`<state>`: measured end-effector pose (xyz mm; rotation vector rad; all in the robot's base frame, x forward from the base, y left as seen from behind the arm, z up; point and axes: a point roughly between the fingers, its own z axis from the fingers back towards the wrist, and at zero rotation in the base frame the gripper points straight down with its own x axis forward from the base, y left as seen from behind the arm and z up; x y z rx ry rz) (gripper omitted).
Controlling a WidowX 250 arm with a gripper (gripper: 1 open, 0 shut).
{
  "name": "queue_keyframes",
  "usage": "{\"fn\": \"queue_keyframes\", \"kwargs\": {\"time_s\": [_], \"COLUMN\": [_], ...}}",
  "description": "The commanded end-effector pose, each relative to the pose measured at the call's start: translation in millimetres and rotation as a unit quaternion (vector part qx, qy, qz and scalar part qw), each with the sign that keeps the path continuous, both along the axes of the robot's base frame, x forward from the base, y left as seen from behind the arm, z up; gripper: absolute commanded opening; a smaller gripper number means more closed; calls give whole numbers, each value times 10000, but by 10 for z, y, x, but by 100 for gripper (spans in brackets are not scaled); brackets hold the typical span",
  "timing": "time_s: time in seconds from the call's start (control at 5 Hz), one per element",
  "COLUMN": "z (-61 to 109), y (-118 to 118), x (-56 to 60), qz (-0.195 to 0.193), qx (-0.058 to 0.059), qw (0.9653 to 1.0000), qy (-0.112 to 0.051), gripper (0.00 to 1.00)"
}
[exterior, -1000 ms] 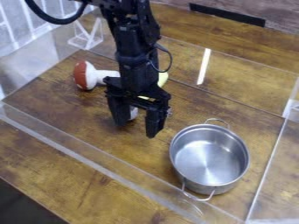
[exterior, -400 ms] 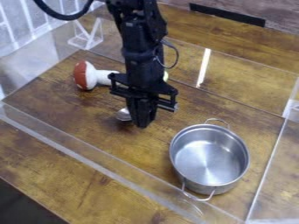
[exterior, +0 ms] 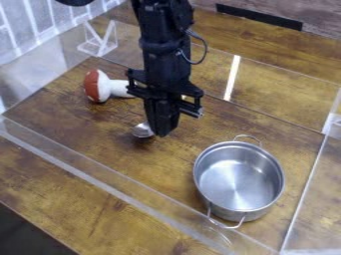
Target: Move the green spoon to the left
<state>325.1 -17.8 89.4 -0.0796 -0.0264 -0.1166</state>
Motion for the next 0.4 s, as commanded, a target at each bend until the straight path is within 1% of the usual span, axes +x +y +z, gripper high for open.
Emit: {"fn": "queue_keyframes", "kwargs": {"time_s": [0.0, 0.2], "z": [459, 470], "y": [73, 84], "x": [55, 48], "qz": [-268, -303], "qx": [46, 80], "qw": [9979, 9979], "qy": [-584, -571], "gripper": [0, 0]}}
